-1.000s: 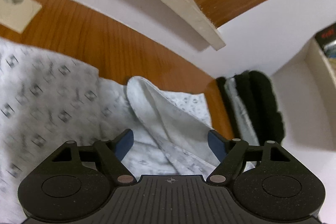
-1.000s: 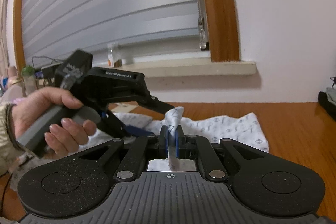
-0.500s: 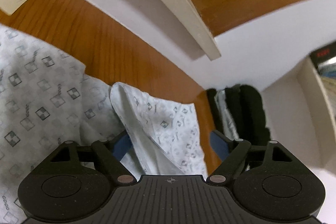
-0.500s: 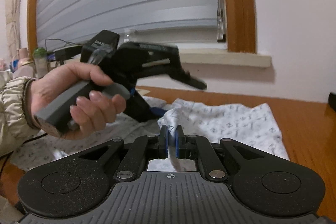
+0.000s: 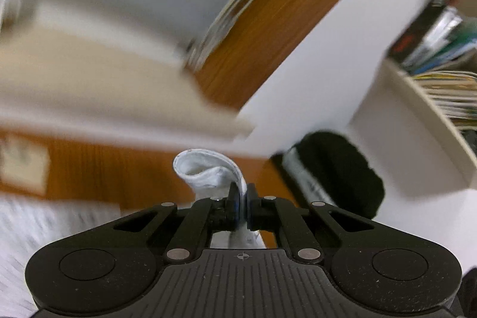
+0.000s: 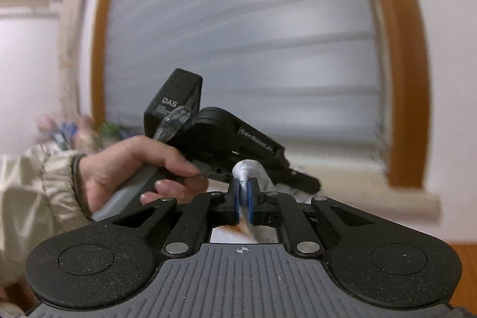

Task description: Fold clothes

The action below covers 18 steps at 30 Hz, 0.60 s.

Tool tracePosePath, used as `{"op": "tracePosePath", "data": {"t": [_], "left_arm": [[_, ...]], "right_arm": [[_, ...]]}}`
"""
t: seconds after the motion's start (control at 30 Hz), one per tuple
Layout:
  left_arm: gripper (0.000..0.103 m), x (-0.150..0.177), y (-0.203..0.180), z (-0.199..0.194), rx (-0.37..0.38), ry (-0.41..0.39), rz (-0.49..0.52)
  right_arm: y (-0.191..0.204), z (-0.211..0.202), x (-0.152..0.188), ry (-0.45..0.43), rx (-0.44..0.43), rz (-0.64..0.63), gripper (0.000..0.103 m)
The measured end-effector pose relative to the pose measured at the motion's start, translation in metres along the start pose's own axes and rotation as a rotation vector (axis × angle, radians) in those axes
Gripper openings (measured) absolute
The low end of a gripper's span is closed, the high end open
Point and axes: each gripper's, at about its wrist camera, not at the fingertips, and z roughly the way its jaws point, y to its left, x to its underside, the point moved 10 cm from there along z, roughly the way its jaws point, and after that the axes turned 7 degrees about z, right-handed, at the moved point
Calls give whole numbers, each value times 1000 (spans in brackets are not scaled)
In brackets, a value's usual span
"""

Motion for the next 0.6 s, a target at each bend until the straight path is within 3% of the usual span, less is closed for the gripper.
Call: {"op": "tracePosePath", "data": {"t": [0.17, 0.3, 0.47, 0.6], "left_arm": [[4, -69, -14, -107, -78, -114, 91], [4, -100, -12, -193, -185, -173, 146], [4, -99, 26, -265, -284, -195, 121], [4, -73, 75, -292, -320, -189, 59]], "right_arm": [[60, 26, -79, -133, -103, 79, 7], [113, 48, -113, -175, -203, 143, 7], [170, 88, -116, -161, -254, 140, 7], [193, 140, -86, -87, -269, 142, 7]]}}
